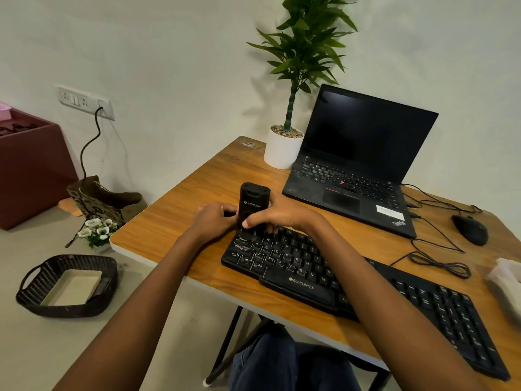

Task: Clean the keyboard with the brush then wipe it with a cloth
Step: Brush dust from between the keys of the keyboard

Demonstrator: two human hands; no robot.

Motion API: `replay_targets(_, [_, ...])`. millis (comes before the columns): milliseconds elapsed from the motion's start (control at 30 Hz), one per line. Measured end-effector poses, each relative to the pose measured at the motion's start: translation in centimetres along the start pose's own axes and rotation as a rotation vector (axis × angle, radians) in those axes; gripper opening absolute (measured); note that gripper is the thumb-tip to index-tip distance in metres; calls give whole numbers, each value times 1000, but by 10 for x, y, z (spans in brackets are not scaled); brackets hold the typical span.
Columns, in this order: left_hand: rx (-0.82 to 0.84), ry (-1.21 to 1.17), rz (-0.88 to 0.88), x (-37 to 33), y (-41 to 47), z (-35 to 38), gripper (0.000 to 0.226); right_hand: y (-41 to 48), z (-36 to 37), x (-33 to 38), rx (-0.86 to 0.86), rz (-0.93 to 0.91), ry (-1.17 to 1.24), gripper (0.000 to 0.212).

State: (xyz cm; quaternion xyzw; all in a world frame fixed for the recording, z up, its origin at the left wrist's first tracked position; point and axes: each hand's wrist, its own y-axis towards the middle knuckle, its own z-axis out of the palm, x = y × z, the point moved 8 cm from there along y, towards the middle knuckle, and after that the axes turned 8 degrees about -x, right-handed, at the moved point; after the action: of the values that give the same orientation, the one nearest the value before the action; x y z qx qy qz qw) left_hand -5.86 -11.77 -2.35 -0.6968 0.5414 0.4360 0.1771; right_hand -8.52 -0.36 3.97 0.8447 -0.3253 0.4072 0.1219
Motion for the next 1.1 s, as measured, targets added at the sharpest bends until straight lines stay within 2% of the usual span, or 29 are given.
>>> replay_targets(100, [-11, -8, 3, -2, 0, -1, 20, -9, -9, -7, 47, 47, 30, 32])
replay_targets(400, [-6, -2, 7, 2, 3, 0, 13, -69, -54, -63, 31, 168, 17, 42])
replay_targets(600, [-27, -2, 19, 5, 6, 1, 11, -105, -80, -79, 25, 224, -49, 63])
replay_targets(667, [-23, 11, 16, 6, 6, 2, 10, -112, -82, -79, 14, 234, -55, 55])
replay_targets(733, [-54, 36, -1, 4, 4, 0, 13, -119, -83, -79, -59, 252, -26, 36])
replay_targets(767, [-121, 65, -13, 2, -1, -4, 20, -122, -83, -79, -111, 252, -10, 29])
replay_targets(833, [-362, 138, -8, -15, -25, -19, 28, -129, -79, -78, -212, 238, 6, 24])
replay_targets(867, [-480, 147, 21, -31, -45, -23, 27, -132, -79, -77, -278, 222, 37, 24])
replay_targets(933, [-597, 124, 152, -66, -93, -15, 25, -136, -81, -75, -417, 167, 202, 27])
replay_targets(1033, [-619, 119, 450, -102, -154, 19, 22, -134, -79, -70, -561, 90, 485, 35])
replay_targets(1100, [-589, 120, 557, -108, -175, 40, 22, -132, -75, -68, -601, 89, 500, 37])
